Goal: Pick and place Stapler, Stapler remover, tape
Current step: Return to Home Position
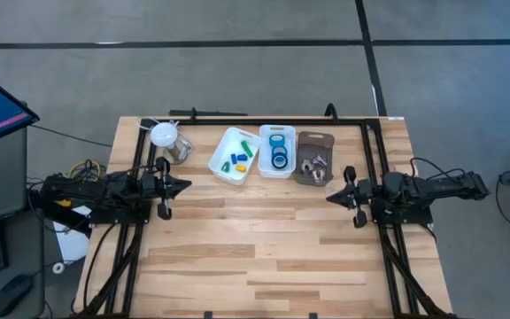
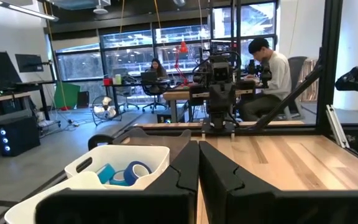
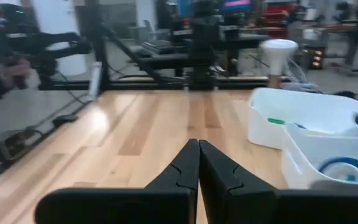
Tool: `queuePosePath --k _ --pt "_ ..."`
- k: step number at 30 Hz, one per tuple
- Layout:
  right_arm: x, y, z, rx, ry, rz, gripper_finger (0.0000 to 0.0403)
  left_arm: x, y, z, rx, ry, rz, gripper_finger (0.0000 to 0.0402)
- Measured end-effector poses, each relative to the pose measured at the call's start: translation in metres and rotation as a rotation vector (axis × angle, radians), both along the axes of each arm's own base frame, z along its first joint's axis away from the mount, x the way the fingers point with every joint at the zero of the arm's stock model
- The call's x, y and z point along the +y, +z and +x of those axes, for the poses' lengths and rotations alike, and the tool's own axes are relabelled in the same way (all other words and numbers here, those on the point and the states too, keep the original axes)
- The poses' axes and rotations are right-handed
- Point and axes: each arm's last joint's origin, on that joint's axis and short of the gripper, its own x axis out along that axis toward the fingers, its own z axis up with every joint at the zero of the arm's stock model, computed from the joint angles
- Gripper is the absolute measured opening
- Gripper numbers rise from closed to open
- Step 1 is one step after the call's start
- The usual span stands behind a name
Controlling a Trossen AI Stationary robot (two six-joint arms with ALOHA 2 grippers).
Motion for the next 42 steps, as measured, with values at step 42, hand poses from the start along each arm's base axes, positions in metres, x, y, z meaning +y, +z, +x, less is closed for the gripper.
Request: queuePosePath --k 42 --pt "0.0046 0.0 -0.0015 -0.006 0.125 -0.019 0.0 -0.0075 -0.0044 0.0009 0.045 -0.254 0.058 0.0002"
